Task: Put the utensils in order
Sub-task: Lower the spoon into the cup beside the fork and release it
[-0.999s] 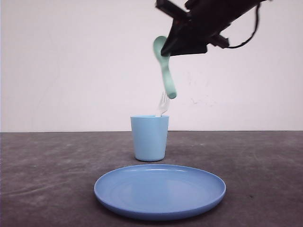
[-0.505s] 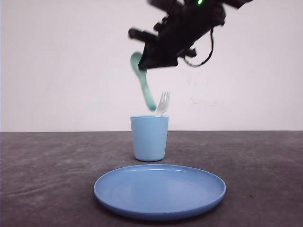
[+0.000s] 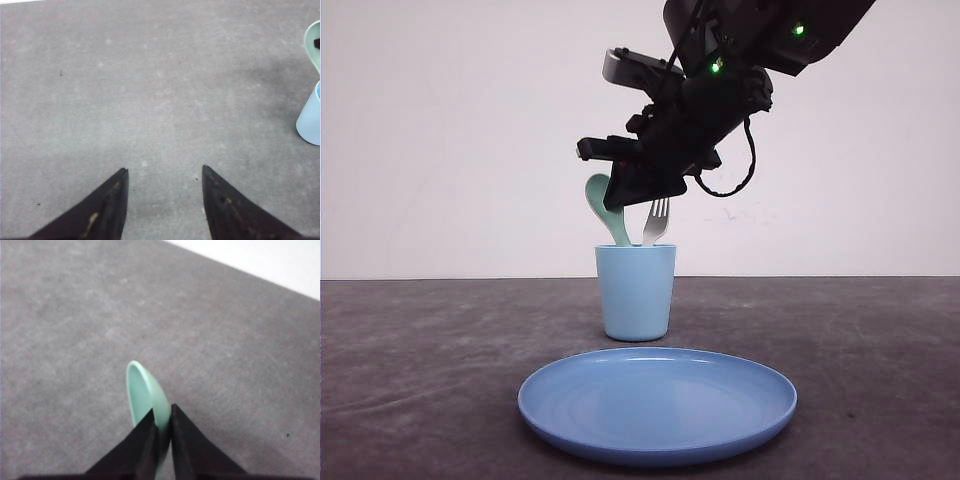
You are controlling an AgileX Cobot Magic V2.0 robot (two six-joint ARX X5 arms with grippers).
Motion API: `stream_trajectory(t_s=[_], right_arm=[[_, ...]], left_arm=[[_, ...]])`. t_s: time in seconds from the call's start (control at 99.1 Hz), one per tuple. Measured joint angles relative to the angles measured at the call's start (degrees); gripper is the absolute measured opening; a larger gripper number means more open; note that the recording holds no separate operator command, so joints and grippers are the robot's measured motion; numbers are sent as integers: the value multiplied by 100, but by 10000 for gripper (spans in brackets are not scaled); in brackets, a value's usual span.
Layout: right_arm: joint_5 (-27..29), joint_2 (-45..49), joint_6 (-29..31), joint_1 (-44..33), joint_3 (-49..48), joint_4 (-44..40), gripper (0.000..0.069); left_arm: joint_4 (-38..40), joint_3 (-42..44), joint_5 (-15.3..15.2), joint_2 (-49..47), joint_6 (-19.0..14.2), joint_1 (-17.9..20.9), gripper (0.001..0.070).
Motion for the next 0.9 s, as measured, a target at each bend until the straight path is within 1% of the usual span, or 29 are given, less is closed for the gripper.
stream_trajectory(t_s=[0.363, 0.727, 0.767, 0.808, 0.898], right_arm=[[-2, 0, -146, 2, 0, -365, 26], [-57, 0, -192, 15, 0, -376, 29], [-59, 0, -203, 20, 0, -378, 44], [-63, 0, -212, 24, 0, -380, 73], [-63, 0, -229, 26, 0, -380, 181]], left_arm=[[2, 0, 0, 0, 0, 0, 276], [31, 0, 0, 0, 0, 0, 276], [48, 0, 0, 0, 0, 0, 276], [48, 0, 0, 0, 0, 0, 276], [48, 0, 0, 0, 0, 0, 276]])
